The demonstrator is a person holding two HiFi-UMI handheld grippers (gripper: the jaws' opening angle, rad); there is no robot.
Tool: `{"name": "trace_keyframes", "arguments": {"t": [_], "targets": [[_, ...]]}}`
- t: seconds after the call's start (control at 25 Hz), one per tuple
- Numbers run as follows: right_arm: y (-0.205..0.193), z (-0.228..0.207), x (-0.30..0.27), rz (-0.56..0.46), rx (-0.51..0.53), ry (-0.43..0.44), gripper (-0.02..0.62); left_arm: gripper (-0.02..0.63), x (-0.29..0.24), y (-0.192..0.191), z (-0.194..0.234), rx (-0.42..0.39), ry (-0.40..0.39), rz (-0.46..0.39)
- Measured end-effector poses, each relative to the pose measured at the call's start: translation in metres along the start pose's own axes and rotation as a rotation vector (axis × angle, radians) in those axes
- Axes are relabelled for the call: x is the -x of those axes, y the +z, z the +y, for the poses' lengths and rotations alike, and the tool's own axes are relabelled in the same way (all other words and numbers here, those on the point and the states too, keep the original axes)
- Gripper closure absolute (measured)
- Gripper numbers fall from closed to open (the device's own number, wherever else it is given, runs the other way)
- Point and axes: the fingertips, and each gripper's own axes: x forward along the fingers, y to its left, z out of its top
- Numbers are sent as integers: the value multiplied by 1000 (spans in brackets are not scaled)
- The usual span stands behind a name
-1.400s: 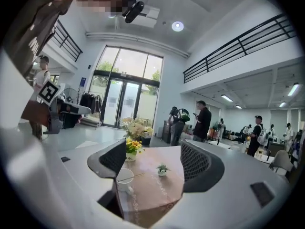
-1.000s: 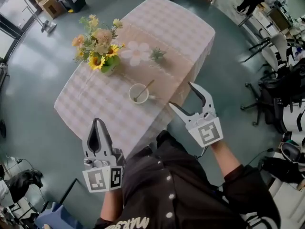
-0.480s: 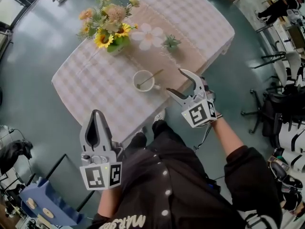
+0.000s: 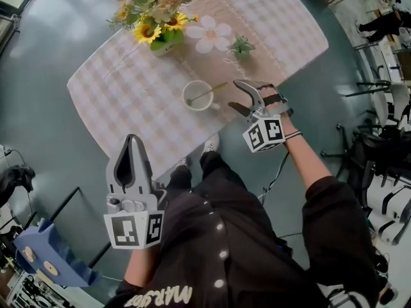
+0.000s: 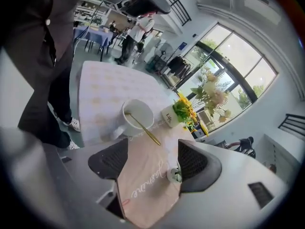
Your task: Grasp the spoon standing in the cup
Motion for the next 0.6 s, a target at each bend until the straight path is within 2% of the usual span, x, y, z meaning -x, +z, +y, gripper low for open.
{"name": "trace_keyframes", "arguments": {"t": [0.24,0.6], "targets": [[-2,8,-23,27,195,8,306,594,4,-5,3,5,12,14],[-3,5,-42,50,384,-31,420,594,13,-11,12,15,43,28]]}}
